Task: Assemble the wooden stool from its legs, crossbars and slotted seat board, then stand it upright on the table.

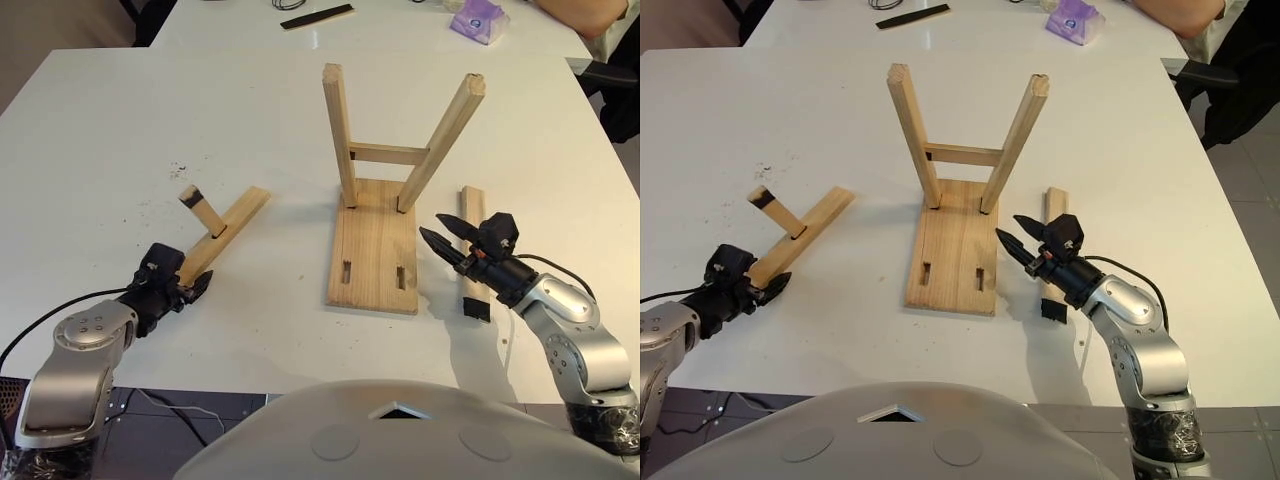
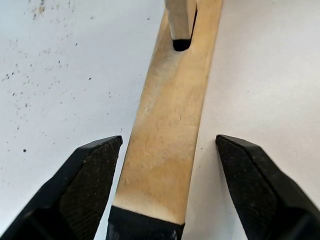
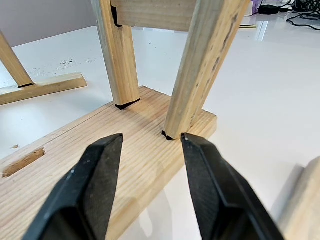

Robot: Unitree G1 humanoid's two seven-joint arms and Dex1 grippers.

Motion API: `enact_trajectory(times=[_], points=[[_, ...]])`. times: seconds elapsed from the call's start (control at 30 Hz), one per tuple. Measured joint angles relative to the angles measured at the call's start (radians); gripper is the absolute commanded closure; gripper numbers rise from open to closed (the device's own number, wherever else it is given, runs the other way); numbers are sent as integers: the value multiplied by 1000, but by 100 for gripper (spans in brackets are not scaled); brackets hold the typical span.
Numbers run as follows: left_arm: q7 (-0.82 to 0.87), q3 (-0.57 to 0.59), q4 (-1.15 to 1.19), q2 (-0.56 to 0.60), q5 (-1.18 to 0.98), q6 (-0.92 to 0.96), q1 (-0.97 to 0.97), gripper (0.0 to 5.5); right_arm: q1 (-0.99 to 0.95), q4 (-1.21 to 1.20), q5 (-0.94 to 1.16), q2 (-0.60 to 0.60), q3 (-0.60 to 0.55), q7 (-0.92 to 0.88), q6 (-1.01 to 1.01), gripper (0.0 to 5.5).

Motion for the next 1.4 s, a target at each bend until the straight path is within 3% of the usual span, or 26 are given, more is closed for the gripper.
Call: enact_trajectory(times=[0.07,0.37,0.6,0.77,0.93,1.03,1.13,1.2,1.4], points=[[-5,-14,28,2,0,-8,-25,200,0,0,-3,2,5,0,-2,337],[-45,-43,127,14,-23,-36,-101,342,-9,3,-18,4,25,-3,-4,337],[-66,-99,164,14,4,-147,-124,343,-60,13,-18,-9,22,3,3,337],[-96,14,198,-129,-275,-123,-319,343,-113,0,78,-36,-57,24,51,337],[-34,190,73,-123,-728,-29,-700,343,-229,-81,396,-74,-175,71,167,337],[-43,189,-85,-75,-1005,18,-747,343,-344,-118,618,-134,-221,93,265,307],[-62,124,-205,-51,-1139,27,-748,343,-421,-143,787,-205,-232,155,336,256],[-61,83,-233,-49,-1161,27,-739,343,-459,-143,857,-238,-233,176,369,225],[-88,18,-268,-34,-1162,10,-672,343,-582,-99,924,-282,-202,220,419,225]])
